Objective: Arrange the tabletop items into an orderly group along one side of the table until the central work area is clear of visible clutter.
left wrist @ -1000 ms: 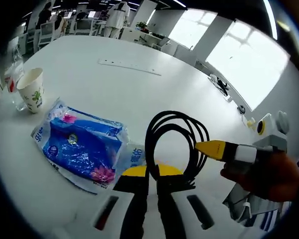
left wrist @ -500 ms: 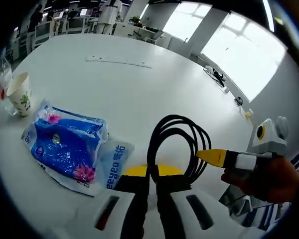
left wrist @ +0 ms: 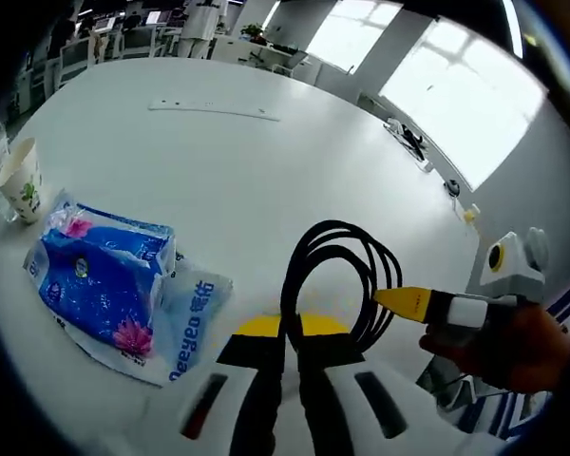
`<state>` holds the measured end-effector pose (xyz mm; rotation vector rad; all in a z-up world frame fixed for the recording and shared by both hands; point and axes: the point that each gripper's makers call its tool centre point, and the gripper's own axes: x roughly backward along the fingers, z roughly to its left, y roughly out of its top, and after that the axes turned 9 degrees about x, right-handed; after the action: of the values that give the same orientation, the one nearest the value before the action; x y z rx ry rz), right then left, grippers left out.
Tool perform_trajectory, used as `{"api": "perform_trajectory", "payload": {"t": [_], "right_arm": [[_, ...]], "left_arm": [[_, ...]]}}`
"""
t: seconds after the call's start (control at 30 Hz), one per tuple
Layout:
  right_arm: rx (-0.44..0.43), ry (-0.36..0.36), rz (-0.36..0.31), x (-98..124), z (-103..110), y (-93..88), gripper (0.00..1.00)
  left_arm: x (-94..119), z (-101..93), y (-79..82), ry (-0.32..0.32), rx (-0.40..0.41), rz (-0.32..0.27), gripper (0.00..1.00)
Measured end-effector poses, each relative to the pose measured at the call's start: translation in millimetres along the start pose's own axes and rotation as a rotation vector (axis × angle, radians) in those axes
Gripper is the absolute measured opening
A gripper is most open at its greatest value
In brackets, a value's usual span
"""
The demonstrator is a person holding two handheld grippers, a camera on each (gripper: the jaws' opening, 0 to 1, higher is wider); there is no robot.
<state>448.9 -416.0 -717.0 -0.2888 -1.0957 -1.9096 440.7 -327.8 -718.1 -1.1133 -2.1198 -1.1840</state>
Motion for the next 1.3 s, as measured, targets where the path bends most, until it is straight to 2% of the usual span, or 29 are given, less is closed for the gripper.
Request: {"api": "perform_trajectory", "payload": {"t": [0.43,0.83,1.3], "right_arm": [[-0.019,-0.013,0.017,-21,-8,12.0,0.03],[-0.012,-0.018,0.04,-36,-23,19.9,0.03],[0.001,-0.019,0.075,-57,-28,31.1,0.03]], "left_arm": [[-18,9.0,14.5,0.014,0.09,-0.017,0.0],[-34,11.0,20.0,0.011,0.188,-0.023,0.0],[-45,17.2,30.0,0.024,0.227,-0.052,0.01]]}}
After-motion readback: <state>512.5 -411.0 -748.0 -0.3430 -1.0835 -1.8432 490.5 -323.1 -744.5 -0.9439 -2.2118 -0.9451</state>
